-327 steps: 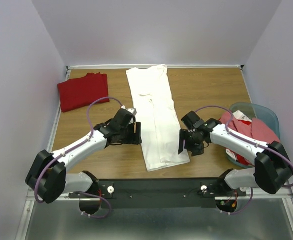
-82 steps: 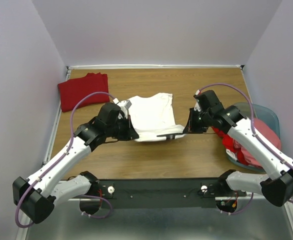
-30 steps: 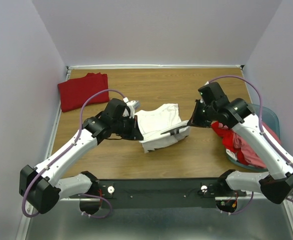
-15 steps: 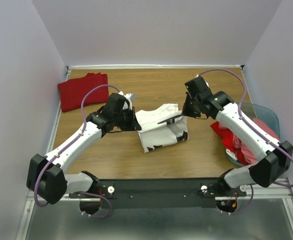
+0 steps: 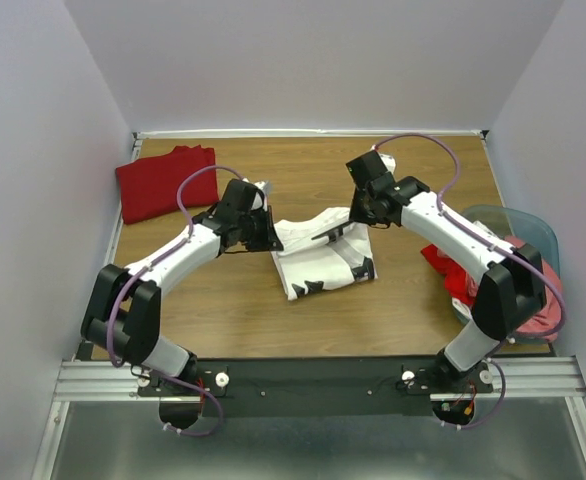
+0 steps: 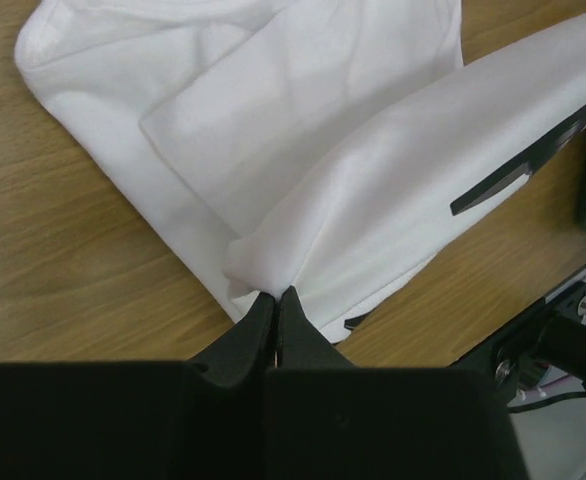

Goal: Fold and stack the t-shirts
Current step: Fold the tshirt

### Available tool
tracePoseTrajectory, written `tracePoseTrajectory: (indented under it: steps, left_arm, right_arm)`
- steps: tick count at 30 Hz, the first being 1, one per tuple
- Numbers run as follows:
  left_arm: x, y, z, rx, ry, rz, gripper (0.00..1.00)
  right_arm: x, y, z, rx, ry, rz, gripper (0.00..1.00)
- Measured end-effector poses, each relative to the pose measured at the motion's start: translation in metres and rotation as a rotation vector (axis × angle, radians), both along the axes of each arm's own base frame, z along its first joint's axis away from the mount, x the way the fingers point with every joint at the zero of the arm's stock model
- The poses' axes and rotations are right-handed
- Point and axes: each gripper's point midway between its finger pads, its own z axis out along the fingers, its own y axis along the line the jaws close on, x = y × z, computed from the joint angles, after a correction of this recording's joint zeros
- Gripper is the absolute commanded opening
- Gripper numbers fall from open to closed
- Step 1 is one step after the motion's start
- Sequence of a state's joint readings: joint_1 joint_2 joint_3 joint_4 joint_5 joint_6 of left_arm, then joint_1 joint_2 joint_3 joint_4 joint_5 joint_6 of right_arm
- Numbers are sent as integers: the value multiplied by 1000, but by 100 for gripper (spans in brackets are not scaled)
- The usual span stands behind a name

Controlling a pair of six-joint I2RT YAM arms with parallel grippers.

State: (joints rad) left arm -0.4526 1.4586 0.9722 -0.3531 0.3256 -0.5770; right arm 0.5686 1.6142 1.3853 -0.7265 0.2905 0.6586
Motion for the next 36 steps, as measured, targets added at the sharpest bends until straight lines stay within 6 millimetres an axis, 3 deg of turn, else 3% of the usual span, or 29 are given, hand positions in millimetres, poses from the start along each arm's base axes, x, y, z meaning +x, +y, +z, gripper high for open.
tracePoseTrajectory:
  steps: [7, 9, 10, 11, 12, 14, 16, 18, 20, 22, 24, 26, 28, 31, 36]
  left_arm:
    - [18, 4, -20, 22, 35, 24, 0]
    - [24, 5, -24, 26, 45, 32, 38]
    - [29, 6, -26, 31, 51, 42, 53]
    - [34, 7, -28, 36, 58, 53, 67]
    - [41, 11, -29, 48, 58, 72, 98]
    - [57, 22, -27, 76, 56, 120, 98]
    - [78, 32, -8, 104, 13, 167, 98]
    - [101, 38, 22, 112, -58, 207, 98]
    - [127, 39, 66, 98, -174, 235, 98]
    - [136, 37, 96, 74, -254, 237, 98]
    - [134, 38, 110, 59, -295, 235, 98]
    - [124, 39, 107, 52, -300, 230, 98]
    - [108, 42, 87, 58, -266, 218, 98]
    - [77, 46, 38, 80, -166, 186, 98]
    - [35, 42, -15, 67, -55, 115, 98]
  right_arm:
    - [21, 3, -23, -50, 15, 4, 1]
    - [30, 4, -28, -62, 19, 8, 11]
    - [37, 6, -30, -67, 21, 10, 33]
    - [45, 8, -30, -69, 14, 13, 42]
    - [55, 9, -29, -70, 7, 14, 58]
    - [73, 11, -26, -68, -11, 14, 67]
    - [96, 17, -10, -42, -56, 14, 72]
    - [109, 19, 6, -23, -95, 16, 74]
    - [123, 24, 37, 12, -166, 30, 74]
    - [129, 32, 60, 47, -220, 59, 74]
    - [125, 36, 69, 71, -238, 93, 73]
    - [114, 39, 66, 88, -219, 128, 72]
    - [101, 39, 56, 97, -187, 153, 70]
    - [69, 38, 28, 116, -95, 204, 70]
    - [24, 41, -14, 157, 27, 263, 69]
